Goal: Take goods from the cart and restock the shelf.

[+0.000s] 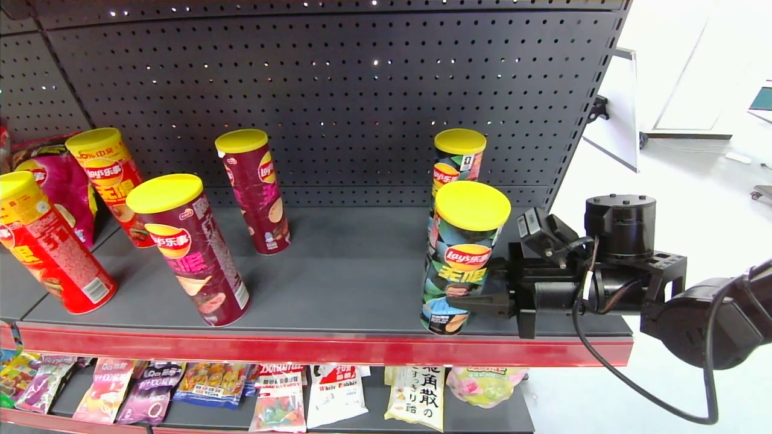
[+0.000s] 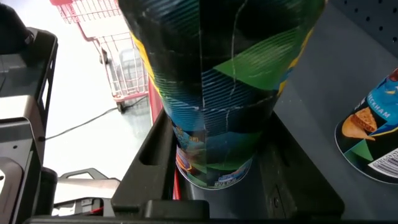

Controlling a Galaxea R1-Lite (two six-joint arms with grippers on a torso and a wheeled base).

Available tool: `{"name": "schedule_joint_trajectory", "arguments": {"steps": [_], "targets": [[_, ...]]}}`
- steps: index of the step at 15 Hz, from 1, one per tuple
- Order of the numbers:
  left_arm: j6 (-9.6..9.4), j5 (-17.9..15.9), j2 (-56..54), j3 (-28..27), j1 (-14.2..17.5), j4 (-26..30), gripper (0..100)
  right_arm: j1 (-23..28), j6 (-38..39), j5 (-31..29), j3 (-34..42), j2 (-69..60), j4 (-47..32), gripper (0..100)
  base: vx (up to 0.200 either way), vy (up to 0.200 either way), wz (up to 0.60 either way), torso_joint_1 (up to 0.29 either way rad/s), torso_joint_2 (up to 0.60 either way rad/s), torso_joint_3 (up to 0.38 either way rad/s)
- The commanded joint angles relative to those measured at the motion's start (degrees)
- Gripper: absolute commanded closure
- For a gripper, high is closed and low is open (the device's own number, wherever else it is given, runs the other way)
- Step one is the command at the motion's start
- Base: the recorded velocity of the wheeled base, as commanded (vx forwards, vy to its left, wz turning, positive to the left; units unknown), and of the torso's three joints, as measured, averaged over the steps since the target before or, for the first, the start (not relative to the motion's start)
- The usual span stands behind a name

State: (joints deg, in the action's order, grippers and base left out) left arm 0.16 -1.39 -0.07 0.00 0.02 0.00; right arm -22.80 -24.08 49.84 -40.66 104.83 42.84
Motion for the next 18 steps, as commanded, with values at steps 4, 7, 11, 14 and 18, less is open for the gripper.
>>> {"name": "schedule_joint_trajectory", "arguments": {"steps": [4, 7, 11, 14, 18], "targets": [[0.02, -0.02, 0.07, 0.0, 0.06, 0.0, 0, -0.14, -0.09, -0.09, -0.04, 0.2, -0.47, 100, 0.0, 0.0, 0.0, 0.0, 0.0, 0.0], [0.02, -0.02, 0.07, 0.0, 0.06, 0.0, 0, -0.23, -0.18, -0.35, -0.13, 0.38, -0.47, 0, 0.0, 0.0, 0.0, 0.0, 0.0, 0.0], [0.02, -0.02, 0.07, 0.0, 0.06, 0.0, 0, -0.14, -0.18, -0.62, -0.04, -0.06, -0.39, 0, 0.0, 0.0, 0.0, 0.0, 0.0, 0.0], [0.02, -0.02, 0.07, 0.0, -0.02, 0.0, 0, 1.44, 0.35, -1.76, 2.77, -2.52, -0.47, 0, 0.0, 0.0, 0.0, 0.0, 0.0, 0.0], [0.02, -0.02, 0.07, 0.0, 0.06, 0.0, 0, 3.81, 1.31, -3.87, 7.96, -6.48, -0.47, 0, 0.0, 0.0, 0.0, 0.0, 0.0, 0.0]]}}
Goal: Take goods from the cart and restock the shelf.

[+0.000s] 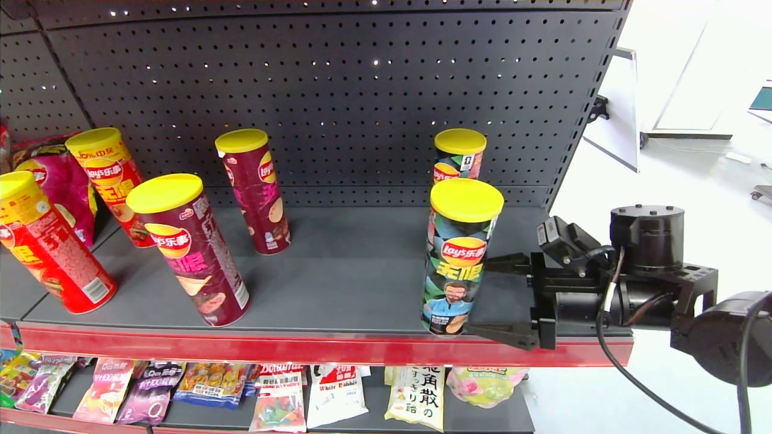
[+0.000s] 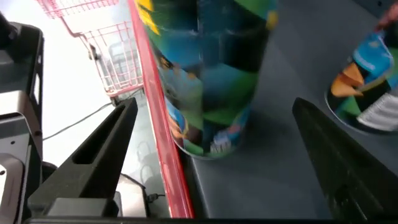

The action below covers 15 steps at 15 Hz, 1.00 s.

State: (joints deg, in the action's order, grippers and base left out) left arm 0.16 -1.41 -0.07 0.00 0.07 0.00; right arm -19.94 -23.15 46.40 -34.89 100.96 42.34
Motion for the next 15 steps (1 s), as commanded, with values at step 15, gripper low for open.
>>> {"name": "schedule_joint_trajectory", "arguments": {"steps": [15], "targets": [[0.02, 0.01, 0.07, 0.0, 0.01, 0.0, 0, 6.85, 11.64, -44.02, 18.81, -35.31, -7.88, 0, 0.0, 0.0, 0.0, 0.0, 0.0, 0.0]]}}
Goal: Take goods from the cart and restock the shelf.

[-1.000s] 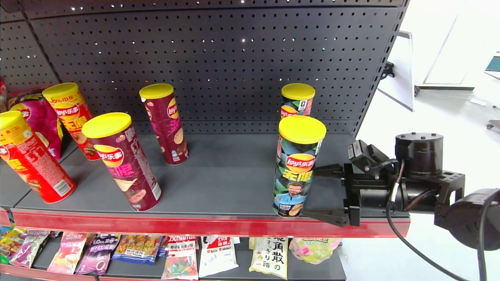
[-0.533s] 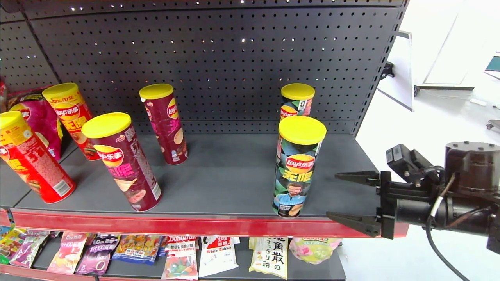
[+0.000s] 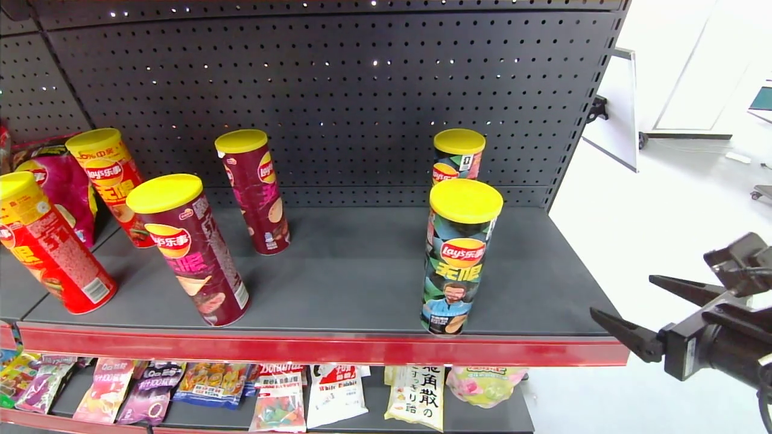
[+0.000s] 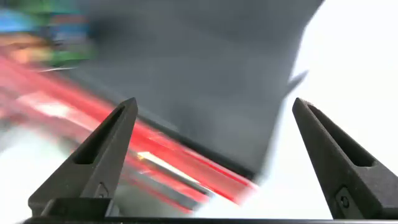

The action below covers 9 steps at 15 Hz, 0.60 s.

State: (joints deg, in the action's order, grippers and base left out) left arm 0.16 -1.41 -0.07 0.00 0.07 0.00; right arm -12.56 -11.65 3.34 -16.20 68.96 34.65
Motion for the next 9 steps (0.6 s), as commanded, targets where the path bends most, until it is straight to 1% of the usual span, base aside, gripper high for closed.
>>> {"name": "schedule_joint_trajectory", "arguments": {"steps": [1, 2, 3, 7, 9], "targets": [[0.02, 0.01, 0.07, 0.0, -0.07, 0.0, 0, -1.68, 1.46, -2.11, -0.41, -1.9, -0.19, 0, 0.0, 0.0, 0.0, 0.0, 0.0, 0.0], [0.02, 0.01, 0.07, 0.0, 0.01, 0.0, 0, -2.47, 1.9, -2.02, -0.15, -1.55, -0.28, 0, 0.0, 0.0, 0.0, 0.0, 0.0, 0.0], [0.02, 0.01, 0.07, 0.0, 0.01, 0.0, 0, -5.37, 2.25, -2.02, 0.38, -1.29, -0.37, 0, 0.0, 0.0, 0.0, 0.0, 0.0, 0.0], [0.02, 0.01, 0.07, 0.0, -0.07, 0.0, 0, -5.37, 5.24, -2.46, 1.17, -1.9, -1.07, 0, 0.0, 0.0, 0.0, 0.0, 0.0, 0.0], [0.02, 0.01, 0.07, 0.0, 0.01, 0.0, 0, -4.85, 5.41, -2.55, 1.61, -2.52, -1.42, 0, 0.0, 0.0, 0.0, 0.0, 0.0, 0.0]]}}
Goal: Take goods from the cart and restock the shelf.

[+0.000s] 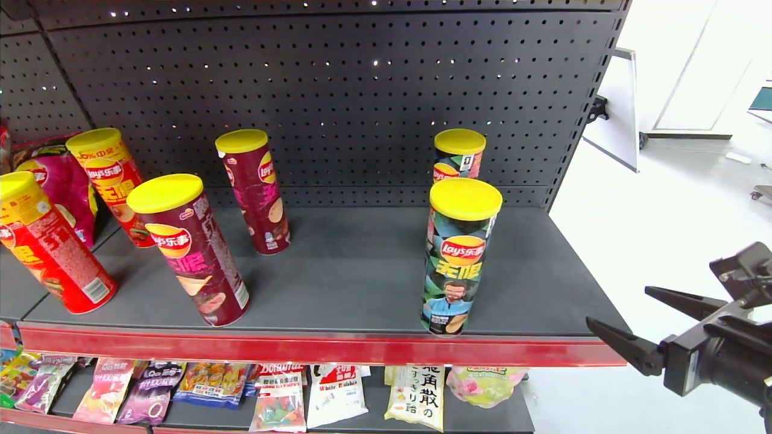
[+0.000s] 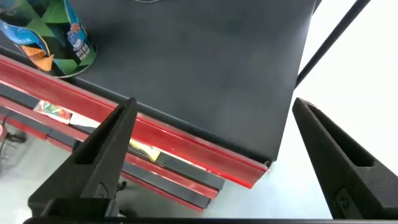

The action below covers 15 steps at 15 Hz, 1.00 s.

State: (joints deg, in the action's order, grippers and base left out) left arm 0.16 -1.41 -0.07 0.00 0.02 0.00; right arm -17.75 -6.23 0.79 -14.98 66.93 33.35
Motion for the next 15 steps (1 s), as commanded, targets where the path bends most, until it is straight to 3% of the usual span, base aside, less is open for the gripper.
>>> {"name": "schedule_joint_trajectory", "arguments": {"steps": [1, 7, 11, 15], "targets": [[0.02, 0.01, 0.07, 0.0, 0.06, 0.0, 0, 0.26, -0.01, -0.09, 0.3, 0.13, -0.13, 0, 0.0, 0.0, 0.0, 0.0, 0.0, 0.0], [0.02, 0.01, 0.07, 0.0, 0.06, 0.0, 0, -5.01, 4.3, 0.0, -2.77, 11.12, 4.0, 0, 0.0, 0.0, 0.0, 0.0, 0.0, 0.0], [0.02, 0.01, 0.07, 0.0, 0.06, 0.0, 0, -5.37, 3.42, 0.09, -5.94, 18.42, 7.78, 0, 0.0, 0.0, 0.0, 0.0, 0.0, 0.0], [0.02, 0.01, 0.07, 0.0, 0.06, 0.0, 0, -10.81, 1.66, -1.58, -6.73, 23.78, 11.12, 0, 0.0, 0.0, 0.0, 0.0, 0.0, 0.0]]}}
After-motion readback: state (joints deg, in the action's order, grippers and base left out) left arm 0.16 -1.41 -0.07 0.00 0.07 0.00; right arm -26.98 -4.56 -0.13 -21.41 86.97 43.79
